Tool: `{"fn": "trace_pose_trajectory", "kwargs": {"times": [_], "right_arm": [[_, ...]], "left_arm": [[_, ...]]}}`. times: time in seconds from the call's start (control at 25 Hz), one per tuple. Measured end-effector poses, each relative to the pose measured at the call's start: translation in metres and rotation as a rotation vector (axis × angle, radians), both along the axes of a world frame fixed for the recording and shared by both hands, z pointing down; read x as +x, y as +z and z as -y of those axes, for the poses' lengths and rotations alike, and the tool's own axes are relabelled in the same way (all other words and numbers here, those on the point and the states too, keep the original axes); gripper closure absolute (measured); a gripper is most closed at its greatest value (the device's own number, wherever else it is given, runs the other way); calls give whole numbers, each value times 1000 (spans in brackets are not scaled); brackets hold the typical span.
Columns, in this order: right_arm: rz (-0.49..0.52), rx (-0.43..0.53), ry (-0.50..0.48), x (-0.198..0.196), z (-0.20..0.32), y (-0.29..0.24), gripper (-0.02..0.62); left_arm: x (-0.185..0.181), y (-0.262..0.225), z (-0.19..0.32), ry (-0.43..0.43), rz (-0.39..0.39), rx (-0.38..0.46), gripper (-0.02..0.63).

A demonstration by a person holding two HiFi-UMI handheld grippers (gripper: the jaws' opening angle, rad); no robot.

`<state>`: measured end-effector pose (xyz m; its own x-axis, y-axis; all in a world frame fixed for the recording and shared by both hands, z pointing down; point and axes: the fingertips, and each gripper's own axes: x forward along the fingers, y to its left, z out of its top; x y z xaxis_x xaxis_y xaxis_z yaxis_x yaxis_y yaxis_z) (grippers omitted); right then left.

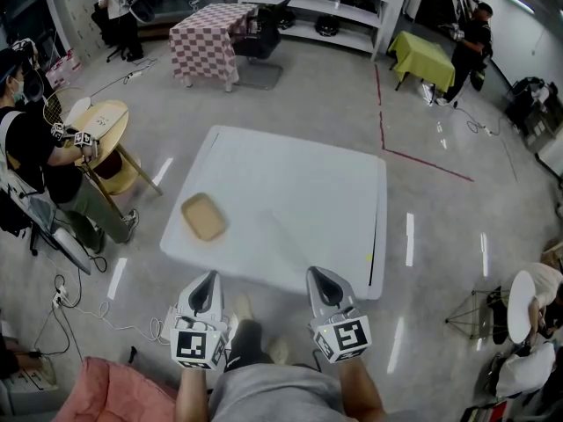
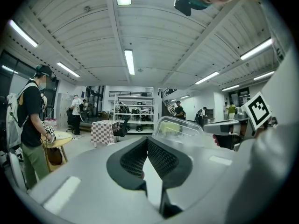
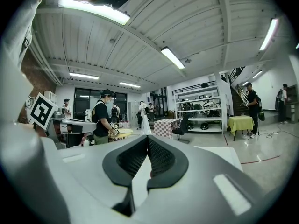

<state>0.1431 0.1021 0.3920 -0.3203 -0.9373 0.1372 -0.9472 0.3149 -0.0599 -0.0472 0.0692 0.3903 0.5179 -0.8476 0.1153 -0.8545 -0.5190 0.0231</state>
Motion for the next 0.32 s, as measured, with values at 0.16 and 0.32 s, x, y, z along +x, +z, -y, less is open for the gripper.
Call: {"fn": "trace_pose_trajectory", "kwargs": {"times": [0.16,0.32], "right_arm": [[2,-8,-1,1,1,1,592],[4,-9,-5,4,2,-3,592]], "left_arm": [[1,1,0,-2,2,-5,594],[4,-3,2,-6,1,-6,594]]}}
